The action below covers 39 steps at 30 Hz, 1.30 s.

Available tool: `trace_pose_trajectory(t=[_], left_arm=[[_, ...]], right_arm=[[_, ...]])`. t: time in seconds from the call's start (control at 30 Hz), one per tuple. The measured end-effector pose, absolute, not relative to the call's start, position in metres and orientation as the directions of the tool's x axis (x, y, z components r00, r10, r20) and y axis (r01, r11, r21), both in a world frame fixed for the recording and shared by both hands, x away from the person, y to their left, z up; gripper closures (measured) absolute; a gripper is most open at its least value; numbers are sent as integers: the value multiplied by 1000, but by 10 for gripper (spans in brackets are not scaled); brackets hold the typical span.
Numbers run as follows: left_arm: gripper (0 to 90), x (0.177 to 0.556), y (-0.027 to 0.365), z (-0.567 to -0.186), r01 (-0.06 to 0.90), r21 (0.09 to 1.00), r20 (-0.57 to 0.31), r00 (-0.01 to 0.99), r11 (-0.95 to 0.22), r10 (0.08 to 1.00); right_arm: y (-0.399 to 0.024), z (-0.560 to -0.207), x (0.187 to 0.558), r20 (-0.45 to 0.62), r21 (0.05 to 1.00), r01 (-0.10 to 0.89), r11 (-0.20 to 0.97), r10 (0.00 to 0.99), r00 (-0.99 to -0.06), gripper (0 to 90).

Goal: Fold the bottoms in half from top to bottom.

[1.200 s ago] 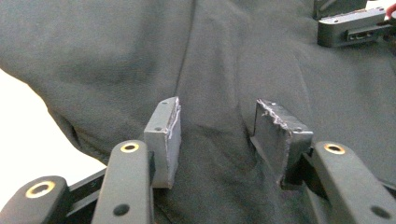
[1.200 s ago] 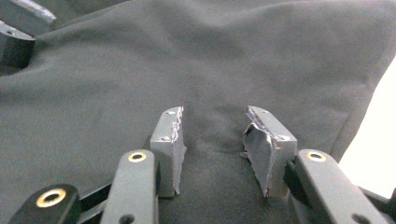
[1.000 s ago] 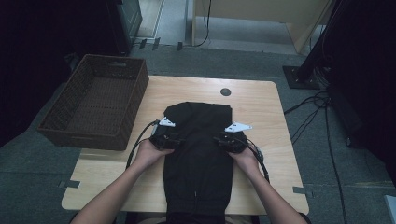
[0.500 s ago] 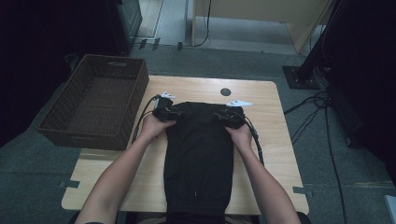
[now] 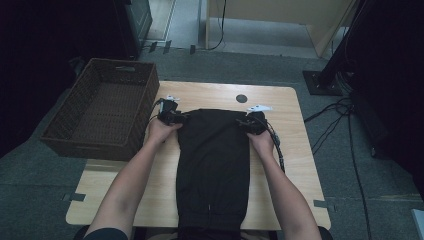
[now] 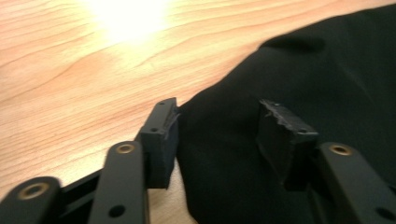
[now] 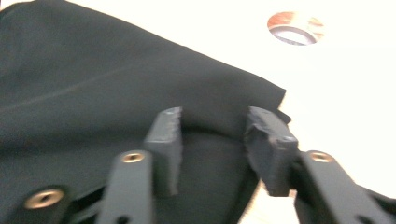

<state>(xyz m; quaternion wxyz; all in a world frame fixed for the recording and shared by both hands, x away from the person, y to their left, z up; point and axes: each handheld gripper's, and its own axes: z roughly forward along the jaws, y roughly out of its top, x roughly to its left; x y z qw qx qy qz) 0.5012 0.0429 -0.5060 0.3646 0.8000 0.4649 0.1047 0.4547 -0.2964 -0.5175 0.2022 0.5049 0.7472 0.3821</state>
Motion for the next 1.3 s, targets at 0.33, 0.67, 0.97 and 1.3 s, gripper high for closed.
trace_pose_trajectory(t=[0.33, 0.67, 0.97, 1.3], left_arm=[[339, 504, 57, -508, 704, 662, -280, 552, -259, 785], [422, 502, 33, -510, 682, 671, -291, 602, -290, 743], [837, 506, 32, -506, 699, 626, -298, 623, -345, 723], [850, 515, 33, -459, 614, 738, -280, 657, -281, 700]], right_arm=[[-323, -521, 458, 170, 758, 637, 144, 898, -405, 354], [-302, -522, 473, 126, 765, 618, 180, 900, -417, 415], [-296, -522, 474, 215, 748, 651, 125, 883, -417, 848], [-317, -472, 486, 285, 800, 598, 35, 856, -432, 856]])
